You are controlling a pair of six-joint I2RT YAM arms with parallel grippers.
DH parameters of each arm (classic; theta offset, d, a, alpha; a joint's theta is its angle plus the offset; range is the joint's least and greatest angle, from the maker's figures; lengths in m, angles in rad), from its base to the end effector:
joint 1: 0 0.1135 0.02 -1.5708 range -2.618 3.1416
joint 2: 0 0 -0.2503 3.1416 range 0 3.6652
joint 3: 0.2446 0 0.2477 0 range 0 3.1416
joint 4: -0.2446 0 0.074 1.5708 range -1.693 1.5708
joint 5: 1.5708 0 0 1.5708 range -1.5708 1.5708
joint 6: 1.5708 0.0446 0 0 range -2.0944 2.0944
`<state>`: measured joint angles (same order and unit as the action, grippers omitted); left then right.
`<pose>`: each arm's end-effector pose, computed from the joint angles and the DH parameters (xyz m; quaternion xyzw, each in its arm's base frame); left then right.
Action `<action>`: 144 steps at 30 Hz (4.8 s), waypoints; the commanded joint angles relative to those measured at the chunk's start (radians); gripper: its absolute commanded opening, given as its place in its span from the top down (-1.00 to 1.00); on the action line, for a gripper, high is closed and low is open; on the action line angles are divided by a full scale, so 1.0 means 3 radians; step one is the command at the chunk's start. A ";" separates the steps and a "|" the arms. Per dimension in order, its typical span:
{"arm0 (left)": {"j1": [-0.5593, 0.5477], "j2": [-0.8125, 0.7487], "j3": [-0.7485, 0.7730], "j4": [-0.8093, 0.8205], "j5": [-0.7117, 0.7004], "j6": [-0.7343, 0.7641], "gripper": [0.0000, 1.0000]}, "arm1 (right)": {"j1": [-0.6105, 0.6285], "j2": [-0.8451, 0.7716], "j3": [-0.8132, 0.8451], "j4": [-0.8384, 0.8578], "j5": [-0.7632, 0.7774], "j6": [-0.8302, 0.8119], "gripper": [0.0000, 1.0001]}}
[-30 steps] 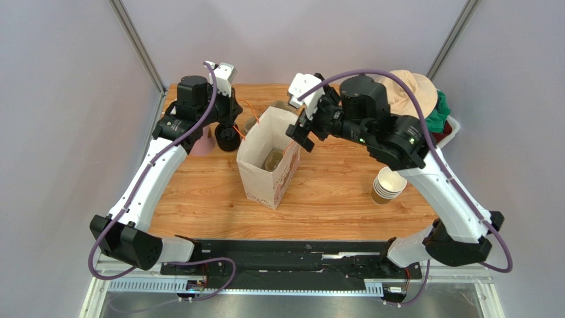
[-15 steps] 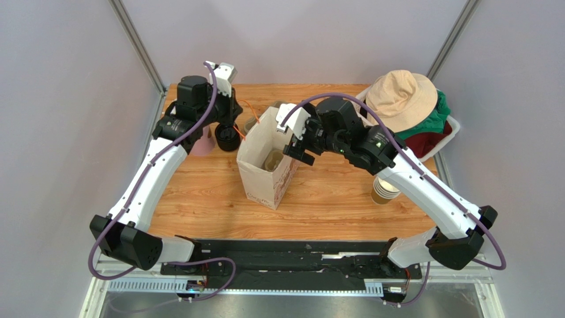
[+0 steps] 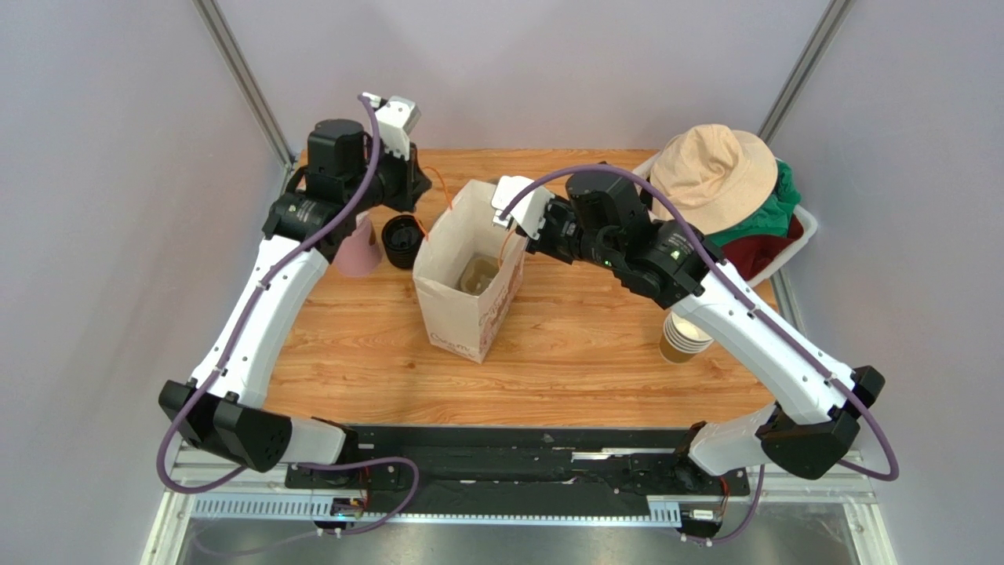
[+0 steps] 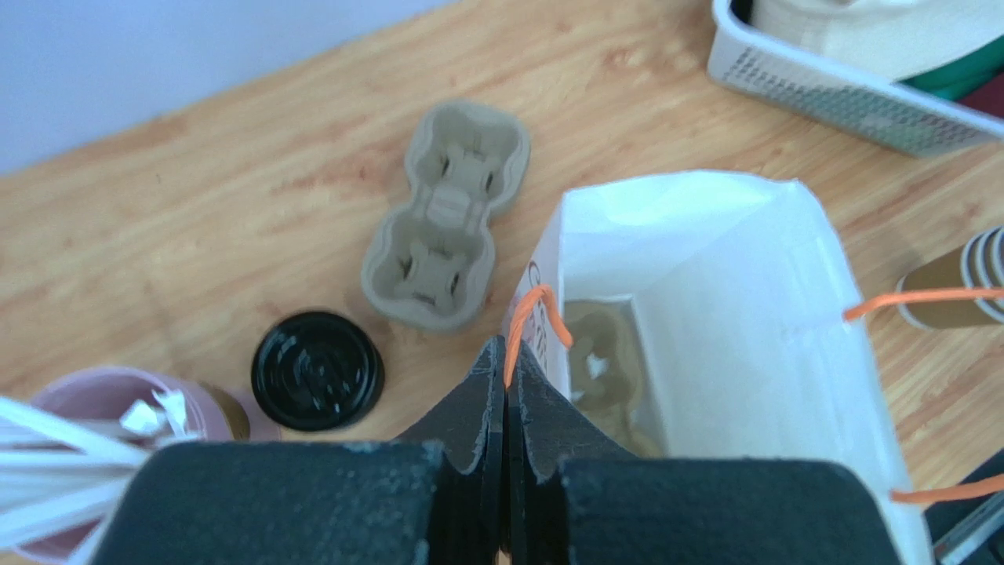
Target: Pack the takeout coffee
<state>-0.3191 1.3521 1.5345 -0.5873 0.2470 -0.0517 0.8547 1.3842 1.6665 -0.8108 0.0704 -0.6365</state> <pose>0.2804 -0.1041 0.4142 0.1777 0.8120 -0.2018 0.5180 0.1927 0.2167 0.4243 -0.5751 0.6486 0.0238 0.4979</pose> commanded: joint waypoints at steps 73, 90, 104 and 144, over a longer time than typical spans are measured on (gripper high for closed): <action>-0.1074 0.0366 0.0607 -0.1095 0.1468 0.1471 0.94 | -0.0011 -0.1940 -0.2640 -0.0800 -0.1068 -0.0026 1.00; -0.1079 0.0458 0.0811 -0.0625 0.0430 0.1062 0.30 | -0.0021 -0.1393 -0.1537 -0.0131 0.0241 0.0056 1.00; -0.0706 0.0305 0.0760 -0.0328 -0.0036 0.0638 -0.89 | -0.0139 -0.0754 -0.0872 0.0432 0.0900 -0.0021 1.00; -0.0210 -0.0427 0.0361 -0.0241 0.0071 0.0612 -0.98 | -0.1438 0.1506 0.1045 0.1389 0.1437 -0.0246 1.00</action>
<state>-0.3908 1.2449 1.6482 -0.7021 0.2539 0.1535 0.4587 1.7687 1.8660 -0.4541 0.4698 -0.6712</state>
